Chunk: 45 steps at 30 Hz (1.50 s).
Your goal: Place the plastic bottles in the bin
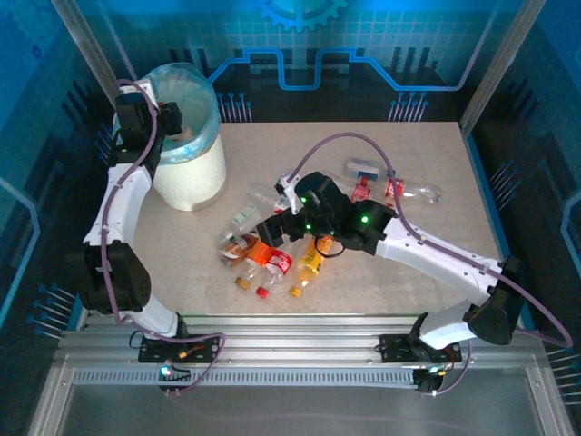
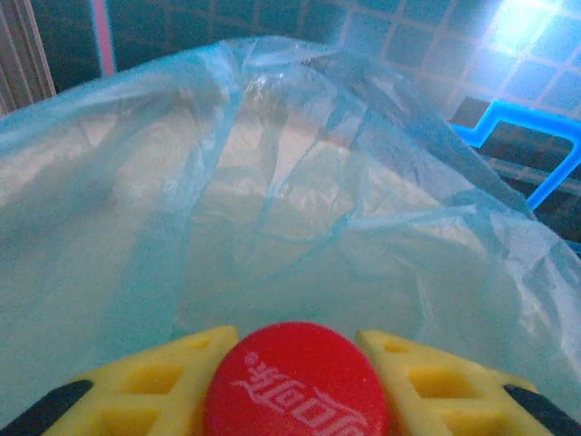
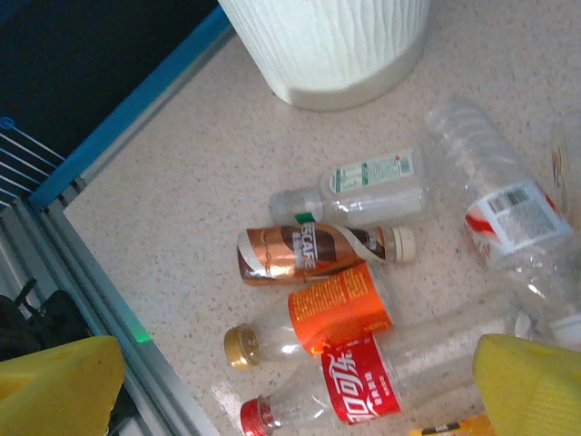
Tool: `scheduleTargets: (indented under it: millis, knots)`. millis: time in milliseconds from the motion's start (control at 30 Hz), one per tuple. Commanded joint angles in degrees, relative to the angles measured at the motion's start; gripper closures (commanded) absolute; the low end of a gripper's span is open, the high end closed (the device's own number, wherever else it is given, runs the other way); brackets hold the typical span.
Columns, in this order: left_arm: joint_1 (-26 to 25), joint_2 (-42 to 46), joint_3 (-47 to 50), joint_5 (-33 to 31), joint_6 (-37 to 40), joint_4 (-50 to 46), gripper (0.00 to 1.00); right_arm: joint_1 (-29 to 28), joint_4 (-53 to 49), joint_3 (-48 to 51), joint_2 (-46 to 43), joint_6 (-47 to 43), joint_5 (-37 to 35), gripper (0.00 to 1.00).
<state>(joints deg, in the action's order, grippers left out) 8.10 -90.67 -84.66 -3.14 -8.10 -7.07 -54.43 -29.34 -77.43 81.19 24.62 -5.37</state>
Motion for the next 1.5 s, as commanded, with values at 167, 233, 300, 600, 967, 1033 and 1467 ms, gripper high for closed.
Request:
scheduleTargets:
  millis: [167,233,300,600,967,1033,1467]
  knots:
    - [1.1,3.5,-4.7,1.4,0.0,-1.3,0.43,-0.6,-3.1,-2.0,0.9,-1.0,-0.9,0.01]
    - [1.1,4.1,-6.9,1.4,-0.4,-2.9,0.37,-0.6,-4.6,-3.6,1.4,-2.3,-0.9,0.02]
    - [1.1,5.0,-9.0,1.7,-1.0,-4.7,0.35,-0.6,-6.1,-5.2,1.6,-3.5,-1.6,0.02]
    - [-6.4,18.6,-1.5,6.5,-4.3,-4.4,0.37,1.3,-11.0,-5.7,-1.8,-9.3,-9.4,0.03]
    - [-39.0,19.8,11.4,8.9,11.1,1.0,0.35,13.9,-12.8,10.6,-7.1,2.8,-4.6,0.13]
    - [-42.7,18.0,11.5,11.6,15.3,-1.2,0.32,13.2,-12.8,13.1,-7.4,8.1,-4.8,0.11]
    - [-52.0,18.5,22.2,17.3,29.8,2.3,0.10,13.4,-17.7,18.1,-11.6,2.3,-8.2,0.10]
